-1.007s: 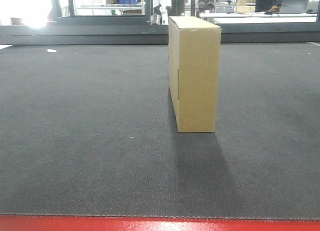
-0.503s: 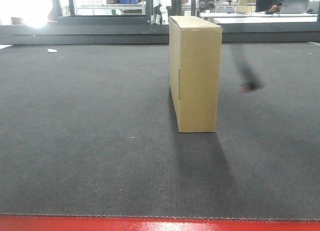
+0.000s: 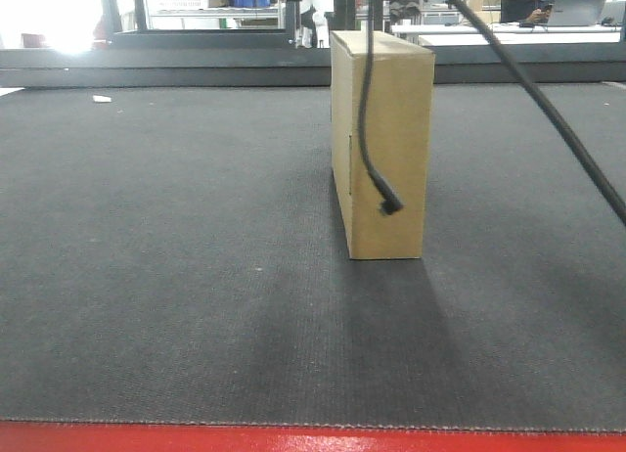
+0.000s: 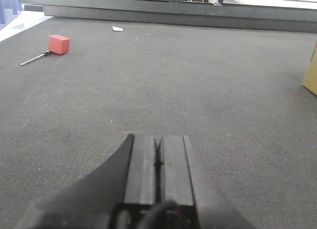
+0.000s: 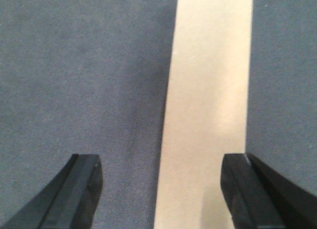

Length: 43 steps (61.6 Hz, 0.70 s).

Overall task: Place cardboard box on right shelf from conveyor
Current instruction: 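Lower the right gripper over the cardboard box and close on it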

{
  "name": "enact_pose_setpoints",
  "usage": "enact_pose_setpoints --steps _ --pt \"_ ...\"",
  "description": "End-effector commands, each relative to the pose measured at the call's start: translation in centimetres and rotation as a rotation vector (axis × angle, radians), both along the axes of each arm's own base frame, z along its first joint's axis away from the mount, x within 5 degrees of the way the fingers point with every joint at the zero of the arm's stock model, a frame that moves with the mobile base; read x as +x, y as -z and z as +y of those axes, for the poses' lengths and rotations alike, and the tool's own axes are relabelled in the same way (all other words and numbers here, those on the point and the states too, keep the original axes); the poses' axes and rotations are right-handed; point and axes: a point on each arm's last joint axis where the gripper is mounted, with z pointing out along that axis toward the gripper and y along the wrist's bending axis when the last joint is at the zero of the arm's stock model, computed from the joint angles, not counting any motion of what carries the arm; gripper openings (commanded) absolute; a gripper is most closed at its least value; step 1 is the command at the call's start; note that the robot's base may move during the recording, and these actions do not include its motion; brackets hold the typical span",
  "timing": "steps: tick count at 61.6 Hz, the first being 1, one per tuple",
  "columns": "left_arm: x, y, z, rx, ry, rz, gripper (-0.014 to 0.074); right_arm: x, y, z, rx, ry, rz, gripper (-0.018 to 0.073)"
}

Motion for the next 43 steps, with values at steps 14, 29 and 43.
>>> enact_pose_setpoints --steps 14,29,43 --pt "0.0 -0.6 0.1 -0.014 -0.009 -0.088 -0.0116 -0.2 -3.6 -3.3 0.008 0.000 -0.082 0.0592" --pt "0.0 -0.6 0.1 -0.014 -0.009 -0.088 -0.0116 0.6 -3.0 -4.3 0.009 0.027 -0.067 0.0592" --pt "0.0 -0.6 0.1 -0.014 -0.009 -0.088 -0.0115 1.3 -0.6 -3.9 0.049 0.005 -0.036 0.0592"
